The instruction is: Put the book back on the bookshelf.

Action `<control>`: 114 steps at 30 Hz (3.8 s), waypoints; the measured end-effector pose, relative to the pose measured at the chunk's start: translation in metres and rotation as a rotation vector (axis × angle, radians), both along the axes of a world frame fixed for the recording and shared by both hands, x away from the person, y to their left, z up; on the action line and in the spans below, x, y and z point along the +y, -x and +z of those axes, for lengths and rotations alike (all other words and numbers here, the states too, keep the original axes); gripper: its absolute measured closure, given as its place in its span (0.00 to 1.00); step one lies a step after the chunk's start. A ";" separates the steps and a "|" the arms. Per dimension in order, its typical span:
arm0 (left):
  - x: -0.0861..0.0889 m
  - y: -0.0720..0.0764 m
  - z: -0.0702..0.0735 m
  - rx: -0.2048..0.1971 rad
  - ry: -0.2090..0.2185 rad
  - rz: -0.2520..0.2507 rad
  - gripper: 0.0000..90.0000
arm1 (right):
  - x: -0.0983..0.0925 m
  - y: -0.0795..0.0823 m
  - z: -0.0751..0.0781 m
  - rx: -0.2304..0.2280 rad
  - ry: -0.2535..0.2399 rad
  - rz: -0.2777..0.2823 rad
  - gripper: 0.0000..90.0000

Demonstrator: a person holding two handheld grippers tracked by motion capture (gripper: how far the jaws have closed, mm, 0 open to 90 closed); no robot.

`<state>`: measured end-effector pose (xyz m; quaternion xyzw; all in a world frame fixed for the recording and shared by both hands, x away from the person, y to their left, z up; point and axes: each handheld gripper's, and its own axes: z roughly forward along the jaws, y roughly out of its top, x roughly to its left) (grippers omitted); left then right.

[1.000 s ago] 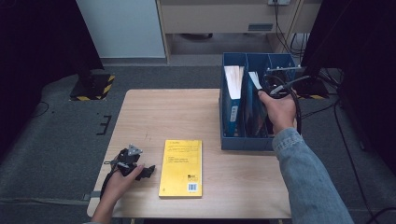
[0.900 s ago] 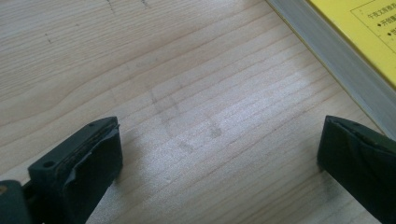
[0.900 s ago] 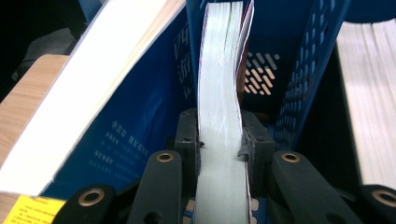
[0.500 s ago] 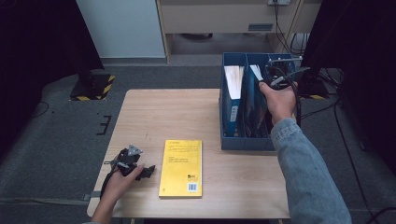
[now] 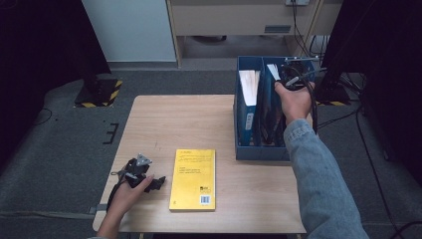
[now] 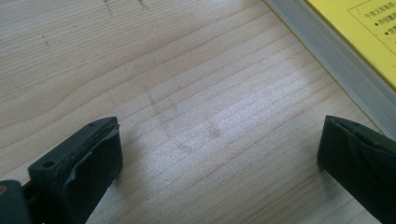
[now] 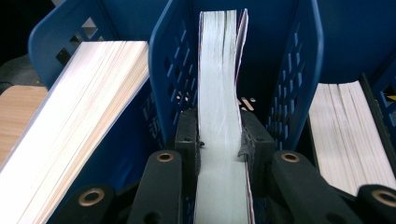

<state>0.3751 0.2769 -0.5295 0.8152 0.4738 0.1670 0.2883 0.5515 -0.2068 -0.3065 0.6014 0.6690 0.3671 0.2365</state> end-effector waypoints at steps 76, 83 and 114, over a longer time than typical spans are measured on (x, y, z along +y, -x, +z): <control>-0.001 0.000 0.000 0.000 -0.002 -0.007 0.00 | 0.017 0.009 -0.021 0.011 -0.084 0.090 0.62; -0.001 0.000 0.000 0.000 -0.001 -0.008 0.00 | 0.015 0.010 -0.020 0.007 -0.076 0.088 0.60; -0.004 0.000 -0.001 -0.007 0.002 -0.008 0.00 | 0.005 0.049 -0.010 -0.060 0.080 0.176 0.22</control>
